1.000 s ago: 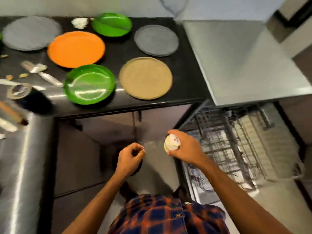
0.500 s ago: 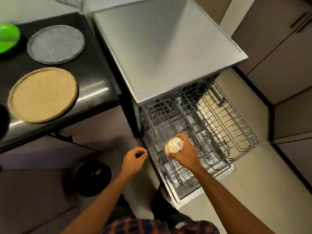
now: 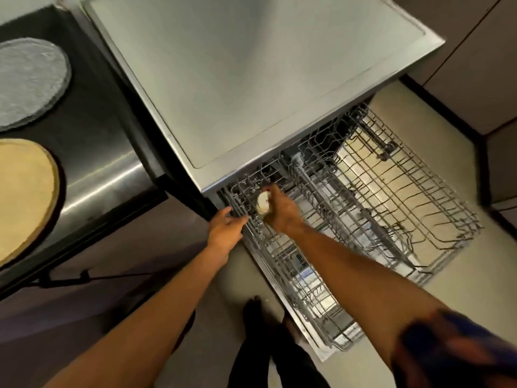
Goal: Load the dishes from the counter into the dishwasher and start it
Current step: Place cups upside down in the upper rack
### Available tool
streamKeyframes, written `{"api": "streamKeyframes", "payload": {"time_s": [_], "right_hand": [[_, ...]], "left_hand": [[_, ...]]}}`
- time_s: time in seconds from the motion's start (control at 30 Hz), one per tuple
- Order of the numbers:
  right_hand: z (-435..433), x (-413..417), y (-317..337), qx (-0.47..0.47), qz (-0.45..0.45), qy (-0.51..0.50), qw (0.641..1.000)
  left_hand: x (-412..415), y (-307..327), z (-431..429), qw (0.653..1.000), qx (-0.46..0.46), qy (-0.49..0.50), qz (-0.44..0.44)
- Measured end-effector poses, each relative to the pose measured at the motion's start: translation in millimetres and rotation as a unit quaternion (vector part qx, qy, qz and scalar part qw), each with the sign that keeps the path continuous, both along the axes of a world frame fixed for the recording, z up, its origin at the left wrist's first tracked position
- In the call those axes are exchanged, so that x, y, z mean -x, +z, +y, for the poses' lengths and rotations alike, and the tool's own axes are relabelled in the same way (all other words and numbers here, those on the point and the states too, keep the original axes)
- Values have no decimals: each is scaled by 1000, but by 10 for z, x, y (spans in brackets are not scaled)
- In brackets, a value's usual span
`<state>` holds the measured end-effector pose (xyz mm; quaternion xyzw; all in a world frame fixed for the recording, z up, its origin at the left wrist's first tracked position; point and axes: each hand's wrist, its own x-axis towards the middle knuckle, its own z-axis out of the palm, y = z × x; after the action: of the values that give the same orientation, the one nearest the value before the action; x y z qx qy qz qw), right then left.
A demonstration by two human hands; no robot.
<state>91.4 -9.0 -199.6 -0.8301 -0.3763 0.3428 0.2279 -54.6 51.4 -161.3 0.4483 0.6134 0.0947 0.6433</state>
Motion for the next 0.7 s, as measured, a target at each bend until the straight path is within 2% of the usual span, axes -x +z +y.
{"api": "streamKeyframes", "payload": {"time_s": [0.27,0.43,0.7], "right_hand": [[627,-12,-588,-9,-63,75,995],[734,100,-746,-45,-85,64,993],[622,76,-692,-90,-55,59,993]], "left_hand": [[-90,-406,33,998,-37,48,-21],[-18,-484,101,998,-34,32,-42],[47,-503,134,998,-63,-1,-26]]}}
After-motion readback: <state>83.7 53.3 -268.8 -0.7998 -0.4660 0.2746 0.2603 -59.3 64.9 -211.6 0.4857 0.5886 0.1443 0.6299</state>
